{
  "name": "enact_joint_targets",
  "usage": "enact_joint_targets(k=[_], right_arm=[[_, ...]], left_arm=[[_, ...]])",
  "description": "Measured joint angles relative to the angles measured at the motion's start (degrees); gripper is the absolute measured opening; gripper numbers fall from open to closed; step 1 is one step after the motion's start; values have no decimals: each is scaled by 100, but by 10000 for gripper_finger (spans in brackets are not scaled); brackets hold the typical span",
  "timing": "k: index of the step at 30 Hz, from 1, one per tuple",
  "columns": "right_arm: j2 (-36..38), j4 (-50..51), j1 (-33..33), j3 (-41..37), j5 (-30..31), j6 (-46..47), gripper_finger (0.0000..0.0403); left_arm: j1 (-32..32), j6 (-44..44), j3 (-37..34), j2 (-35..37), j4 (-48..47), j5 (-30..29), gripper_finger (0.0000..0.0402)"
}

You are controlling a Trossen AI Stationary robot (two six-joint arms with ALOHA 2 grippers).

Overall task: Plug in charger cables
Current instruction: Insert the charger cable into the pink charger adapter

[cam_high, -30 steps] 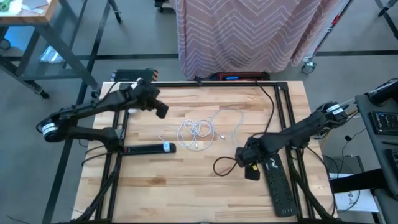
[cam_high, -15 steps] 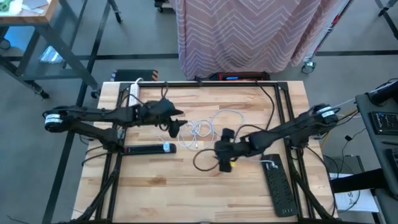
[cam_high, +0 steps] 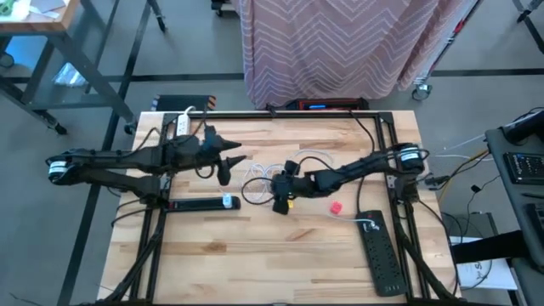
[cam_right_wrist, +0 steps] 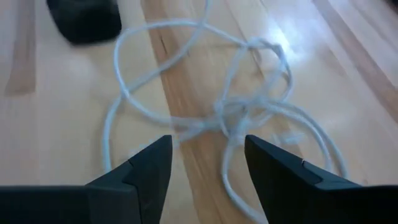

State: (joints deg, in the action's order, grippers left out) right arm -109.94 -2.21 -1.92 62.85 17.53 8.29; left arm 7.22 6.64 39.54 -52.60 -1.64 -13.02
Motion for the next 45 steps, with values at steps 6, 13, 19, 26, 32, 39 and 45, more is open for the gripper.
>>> enact_joint_targets(k=[6,13,19,26,32,39,45], right_arm=[[-579,22,310,365,60,163,193],[-803,-59,409,421,6,147,170],[-828,-125,403,422,-49,-308,88],[-744,-68,334,415,58,-593,8],[263,322,-211,370,383,-1041,1],[1892,989,-1062,218,29,-1538,1],[3054,1047,-1802,-32,-83,-1446,0]], left_arm=[[10,-138,5,411,-127,-2,189],[12,-148,5,723,-320,-9,177],[16,-265,3,620,-148,-17,168],[18,-261,0,461,106,-12,157],[12,-448,5,583,182,-2,149],[12,-860,5,512,197,281,136],[10,-1065,5,79,515,1174,128]])
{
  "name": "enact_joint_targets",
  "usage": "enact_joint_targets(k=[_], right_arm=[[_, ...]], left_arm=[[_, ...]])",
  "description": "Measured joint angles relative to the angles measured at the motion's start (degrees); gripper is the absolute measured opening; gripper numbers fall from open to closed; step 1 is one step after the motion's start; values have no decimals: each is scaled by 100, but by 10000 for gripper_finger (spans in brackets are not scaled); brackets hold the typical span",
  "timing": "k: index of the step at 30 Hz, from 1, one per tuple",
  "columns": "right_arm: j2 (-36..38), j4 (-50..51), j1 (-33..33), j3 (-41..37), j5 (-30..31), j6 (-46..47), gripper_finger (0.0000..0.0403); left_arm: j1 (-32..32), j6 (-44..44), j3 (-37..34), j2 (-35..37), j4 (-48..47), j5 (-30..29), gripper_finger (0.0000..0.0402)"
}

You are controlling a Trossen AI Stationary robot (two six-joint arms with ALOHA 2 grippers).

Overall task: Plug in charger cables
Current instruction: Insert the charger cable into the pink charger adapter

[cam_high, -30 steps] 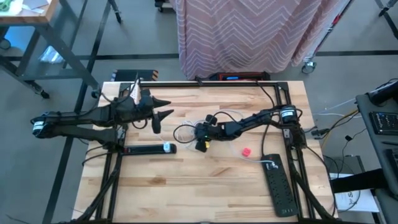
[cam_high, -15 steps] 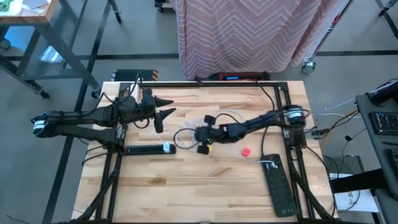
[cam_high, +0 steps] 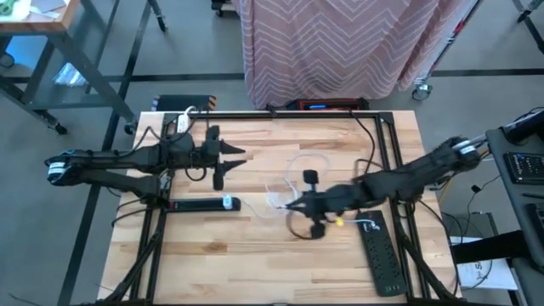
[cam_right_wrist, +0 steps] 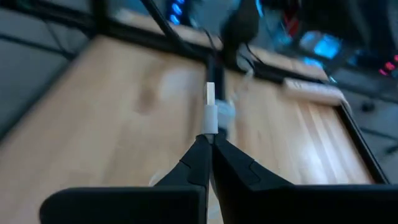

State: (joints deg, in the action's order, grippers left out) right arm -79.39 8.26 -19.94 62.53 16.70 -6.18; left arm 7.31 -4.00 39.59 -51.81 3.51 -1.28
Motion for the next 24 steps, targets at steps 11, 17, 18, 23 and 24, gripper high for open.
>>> enact_joint_targets(k=[11,17,18,23,24], right_arm=[[889,45,-703,-99,-2202,436,0],[889,385,-937,-99,-3496,1080,0],[888,572,-979,-99,-3589,1293,0],[876,1305,-1265,-99,-3669,2495,0],[873,1385,-1341,-99,-3700,2642,0]], left_arm=[[-2,43,0,-1568,1691,1283,139],[-13,439,171,-2780,2763,1281,155],[-14,570,291,-2994,2761,1271,159],[-15,1101,1112,-4147,2554,1233,171],[-17,1119,1277,-4394,2486,1236,171]])
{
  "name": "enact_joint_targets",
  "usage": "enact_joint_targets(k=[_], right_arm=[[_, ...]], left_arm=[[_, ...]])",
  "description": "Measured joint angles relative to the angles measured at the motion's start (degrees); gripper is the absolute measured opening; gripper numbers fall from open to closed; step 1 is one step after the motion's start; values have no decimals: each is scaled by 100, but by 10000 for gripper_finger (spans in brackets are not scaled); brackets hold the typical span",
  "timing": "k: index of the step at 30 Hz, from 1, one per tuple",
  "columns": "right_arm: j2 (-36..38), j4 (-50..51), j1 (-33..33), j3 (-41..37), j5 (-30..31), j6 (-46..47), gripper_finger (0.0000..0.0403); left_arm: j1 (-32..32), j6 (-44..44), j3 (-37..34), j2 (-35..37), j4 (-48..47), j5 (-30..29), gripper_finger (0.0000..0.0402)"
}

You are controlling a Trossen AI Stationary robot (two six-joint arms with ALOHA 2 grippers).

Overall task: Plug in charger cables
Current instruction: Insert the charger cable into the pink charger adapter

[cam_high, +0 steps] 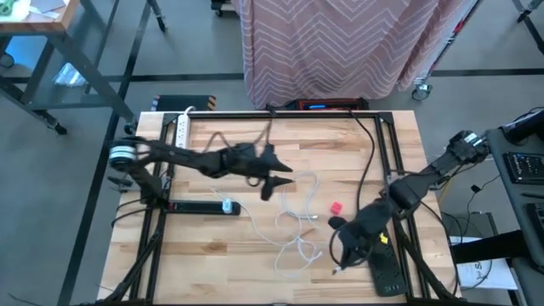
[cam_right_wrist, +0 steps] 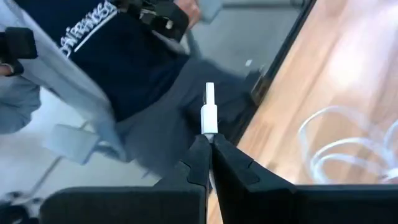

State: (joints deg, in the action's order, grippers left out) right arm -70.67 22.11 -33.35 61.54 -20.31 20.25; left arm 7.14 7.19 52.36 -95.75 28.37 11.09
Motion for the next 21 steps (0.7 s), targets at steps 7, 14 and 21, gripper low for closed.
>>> enact_joint_targets(k=[7,14,21], right_arm=[[6,98,-613,-22,134,995,0],[6,309,-990,-39,843,1324,0],[5,293,-1197,-73,1255,1339,0]], left_arm=[[-453,-943,1337,-1403,-20,32,167],[-762,-1917,3171,-2703,-966,39,212],[-708,-2262,5062,-3917,-2280,65,284]])
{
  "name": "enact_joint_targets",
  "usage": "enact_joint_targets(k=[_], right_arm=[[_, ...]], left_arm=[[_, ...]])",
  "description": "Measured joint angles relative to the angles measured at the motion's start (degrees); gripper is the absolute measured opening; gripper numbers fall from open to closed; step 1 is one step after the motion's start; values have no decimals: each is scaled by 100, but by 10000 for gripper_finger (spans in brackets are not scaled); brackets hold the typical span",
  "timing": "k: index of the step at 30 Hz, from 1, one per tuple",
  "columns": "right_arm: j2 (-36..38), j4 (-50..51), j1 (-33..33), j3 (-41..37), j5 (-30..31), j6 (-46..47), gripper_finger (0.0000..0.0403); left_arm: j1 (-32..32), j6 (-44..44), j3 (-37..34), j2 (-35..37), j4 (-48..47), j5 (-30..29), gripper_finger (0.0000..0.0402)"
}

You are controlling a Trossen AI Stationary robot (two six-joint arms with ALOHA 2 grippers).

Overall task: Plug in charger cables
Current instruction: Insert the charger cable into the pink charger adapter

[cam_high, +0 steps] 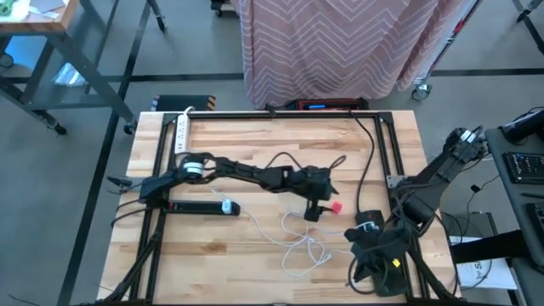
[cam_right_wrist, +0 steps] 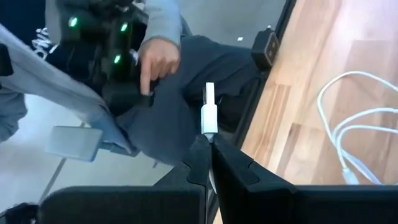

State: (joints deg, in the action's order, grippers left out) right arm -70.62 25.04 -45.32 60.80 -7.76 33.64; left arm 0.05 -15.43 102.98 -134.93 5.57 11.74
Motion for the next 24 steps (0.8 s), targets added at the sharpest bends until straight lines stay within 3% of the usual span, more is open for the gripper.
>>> enact_joint_targets(k=[6,13,18,22,24], right_arm=[[-2,4,-13,-59,34,120,0],[-4,-2,-18,-117,44,246,0],[-4,4,-18,-145,192,248,0],[-4,-15,-18,-145,217,290,0],[-4,-23,-18,-145,291,292,0]], left_arm=[[4,-106,1233,-877,-841,132,302],[2,-72,2000,-1553,-1273,165,270],[-40,169,1971,-1616,-1085,517,221],[-44,220,1920,-1611,-1149,542,141],[-44,343,1910,-1598,-1202,547,131]])
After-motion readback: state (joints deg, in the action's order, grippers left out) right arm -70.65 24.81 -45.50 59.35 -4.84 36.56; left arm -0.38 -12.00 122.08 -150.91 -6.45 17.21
